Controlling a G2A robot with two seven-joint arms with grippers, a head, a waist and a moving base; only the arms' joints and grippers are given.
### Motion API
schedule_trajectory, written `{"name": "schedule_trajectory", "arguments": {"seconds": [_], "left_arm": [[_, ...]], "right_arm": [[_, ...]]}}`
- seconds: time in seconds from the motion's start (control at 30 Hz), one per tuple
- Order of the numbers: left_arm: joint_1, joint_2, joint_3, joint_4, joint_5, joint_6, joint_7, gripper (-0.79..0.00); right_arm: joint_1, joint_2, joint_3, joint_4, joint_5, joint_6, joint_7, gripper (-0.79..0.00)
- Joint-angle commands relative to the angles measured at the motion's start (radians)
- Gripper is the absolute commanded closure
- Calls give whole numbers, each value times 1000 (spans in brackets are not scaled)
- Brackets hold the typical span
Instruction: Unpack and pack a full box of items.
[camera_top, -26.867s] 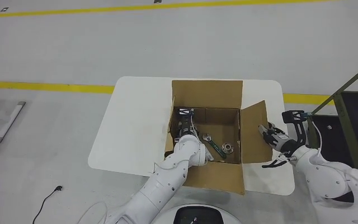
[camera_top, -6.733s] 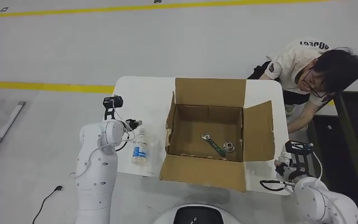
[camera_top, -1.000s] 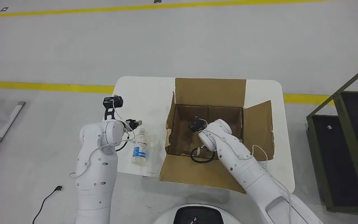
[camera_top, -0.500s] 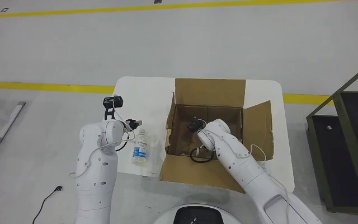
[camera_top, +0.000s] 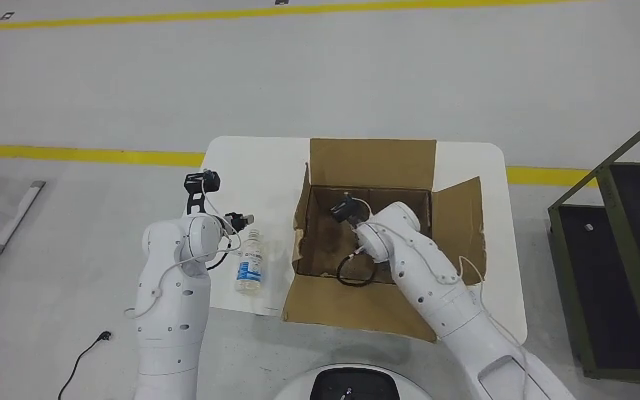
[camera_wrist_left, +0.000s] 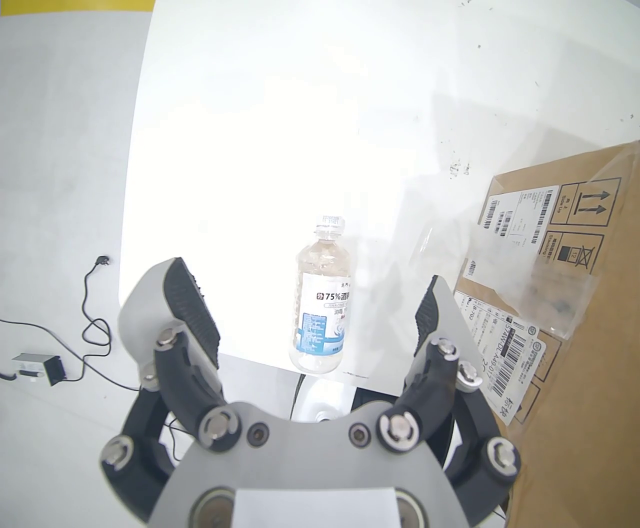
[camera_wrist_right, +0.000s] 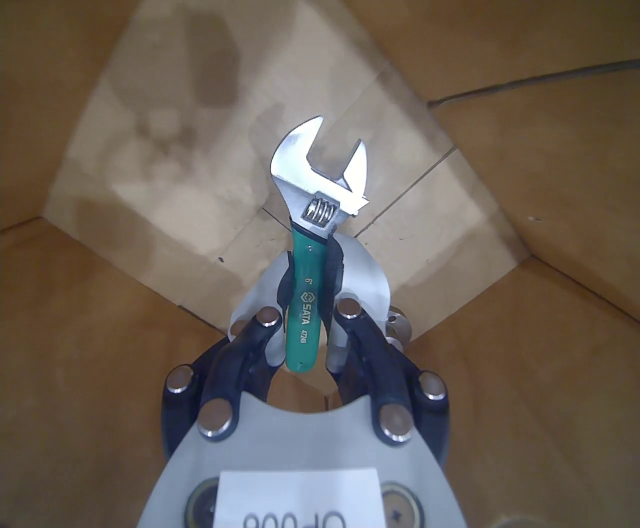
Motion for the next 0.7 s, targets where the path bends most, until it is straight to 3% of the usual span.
{"name": "schedule_trajectory", "arguments": {"seconds": [0.0,0.33,0.67], "left_arm": [[0,0,0,0,0,0,0,-785],[0,0,0,0,0,0,0,-785],[0,0,0,0,0,0,0,-785]], "right_arm": [[-24,9,31,-85,0,2,16,0],[-186,44,245,-434,204,-1,-36,0],[-292,66,404,-528,453,-64,-169,0]]}}
